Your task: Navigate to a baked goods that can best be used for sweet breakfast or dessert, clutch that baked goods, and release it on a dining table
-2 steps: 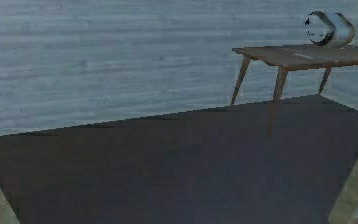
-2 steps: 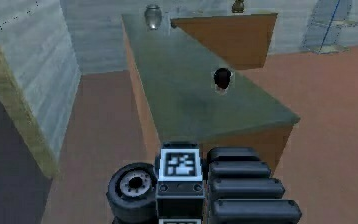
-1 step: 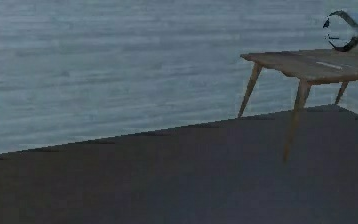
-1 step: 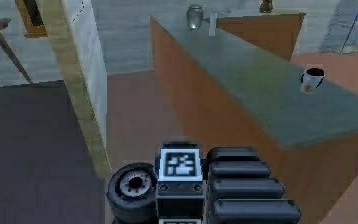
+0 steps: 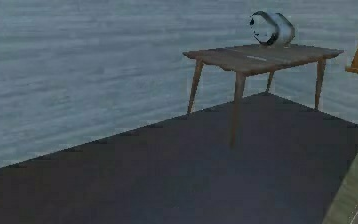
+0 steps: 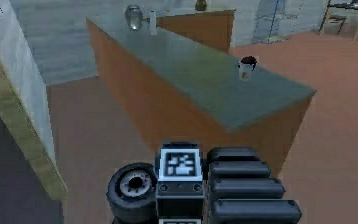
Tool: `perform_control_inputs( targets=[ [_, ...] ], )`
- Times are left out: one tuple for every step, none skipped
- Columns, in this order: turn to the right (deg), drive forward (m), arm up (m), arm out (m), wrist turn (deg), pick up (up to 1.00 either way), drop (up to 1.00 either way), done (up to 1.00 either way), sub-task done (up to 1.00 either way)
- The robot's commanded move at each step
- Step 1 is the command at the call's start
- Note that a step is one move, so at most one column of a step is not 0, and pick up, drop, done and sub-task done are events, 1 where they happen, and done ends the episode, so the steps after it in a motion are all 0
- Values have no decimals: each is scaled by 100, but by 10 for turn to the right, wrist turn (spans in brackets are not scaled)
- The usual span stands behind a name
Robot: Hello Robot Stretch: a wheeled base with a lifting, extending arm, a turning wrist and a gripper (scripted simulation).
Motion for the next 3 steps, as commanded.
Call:
perform_control_inputs(
  targets=[
    [0,55,0,0,0,0,0,0,0],
    [-450,0,0,0,0,0,0,0,0],
    [-300,0,0,0,0,0,0,0,0]
  ],
)
